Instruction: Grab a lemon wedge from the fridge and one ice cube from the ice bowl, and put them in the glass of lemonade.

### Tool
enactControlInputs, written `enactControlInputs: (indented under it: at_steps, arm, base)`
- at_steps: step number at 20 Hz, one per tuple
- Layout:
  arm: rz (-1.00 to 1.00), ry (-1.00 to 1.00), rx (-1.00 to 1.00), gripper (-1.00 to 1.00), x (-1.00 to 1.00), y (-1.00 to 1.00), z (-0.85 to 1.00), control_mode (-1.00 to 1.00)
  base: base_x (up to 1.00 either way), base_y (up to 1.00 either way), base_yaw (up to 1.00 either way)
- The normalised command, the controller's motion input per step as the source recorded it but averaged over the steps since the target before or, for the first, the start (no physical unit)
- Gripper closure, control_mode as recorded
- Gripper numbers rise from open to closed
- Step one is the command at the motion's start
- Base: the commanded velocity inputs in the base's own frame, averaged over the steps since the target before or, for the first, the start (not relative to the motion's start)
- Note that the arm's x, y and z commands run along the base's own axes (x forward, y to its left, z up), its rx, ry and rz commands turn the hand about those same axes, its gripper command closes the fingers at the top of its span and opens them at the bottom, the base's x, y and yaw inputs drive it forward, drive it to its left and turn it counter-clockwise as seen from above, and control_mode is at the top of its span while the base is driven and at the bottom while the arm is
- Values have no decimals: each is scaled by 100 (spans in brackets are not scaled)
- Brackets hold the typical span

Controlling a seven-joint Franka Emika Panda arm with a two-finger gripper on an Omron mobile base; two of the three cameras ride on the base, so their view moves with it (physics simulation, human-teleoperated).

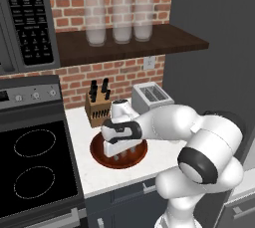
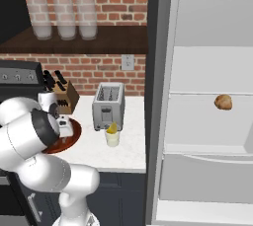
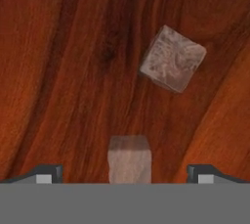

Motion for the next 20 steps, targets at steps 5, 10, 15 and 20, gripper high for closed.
enactControlInputs:
  at_steps: [5, 10, 15, 20]
  arm:
    - [0, -11, 0, -100, -2, 0, 0, -100]
    - [0, -4, 1, -100, 0, 0, 0, -100]
    - [0, 0, 0, -100, 1, 0, -3, -100]
    - [0, 0, 0, -100, 3, 0, -15, -100]
  base:
    - [0, 0, 0]
    - [0, 0, 0]
    - [0, 0, 0]
    - [0, 0, 0]
